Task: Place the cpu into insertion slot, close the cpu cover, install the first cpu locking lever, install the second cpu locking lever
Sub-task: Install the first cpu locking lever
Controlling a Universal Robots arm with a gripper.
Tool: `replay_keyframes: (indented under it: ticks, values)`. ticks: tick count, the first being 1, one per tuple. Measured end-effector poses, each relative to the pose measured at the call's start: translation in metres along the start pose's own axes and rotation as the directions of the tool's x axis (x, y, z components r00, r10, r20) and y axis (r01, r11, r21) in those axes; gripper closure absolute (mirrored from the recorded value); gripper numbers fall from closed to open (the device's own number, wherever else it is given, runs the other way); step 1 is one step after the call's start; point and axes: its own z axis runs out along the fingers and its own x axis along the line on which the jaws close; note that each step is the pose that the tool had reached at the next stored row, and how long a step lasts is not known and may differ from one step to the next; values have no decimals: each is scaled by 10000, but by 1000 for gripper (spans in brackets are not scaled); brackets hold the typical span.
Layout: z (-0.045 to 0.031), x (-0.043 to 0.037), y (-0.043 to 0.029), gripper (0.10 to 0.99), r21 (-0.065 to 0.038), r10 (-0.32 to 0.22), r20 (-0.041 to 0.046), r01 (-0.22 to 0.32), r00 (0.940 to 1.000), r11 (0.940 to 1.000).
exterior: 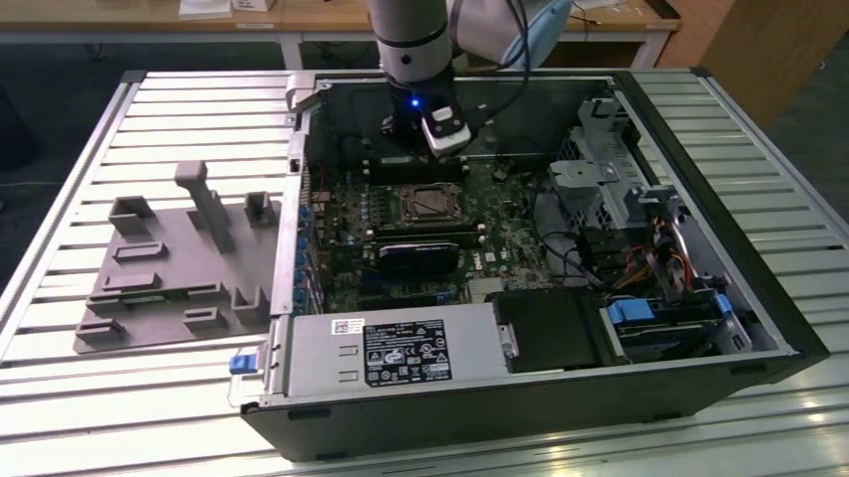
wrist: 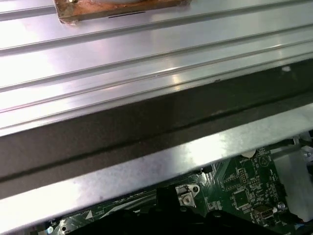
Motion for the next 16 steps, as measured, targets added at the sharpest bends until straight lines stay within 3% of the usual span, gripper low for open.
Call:
replay_keyframes:
  ticks: [13, 16]
  values:
    - [-4, -38, -114, 984, 128, 113, 29, -114, 9999, 9999]
    - [-2, -48, -123, 984, 242, 134, -91, -132, 9999, 9996]
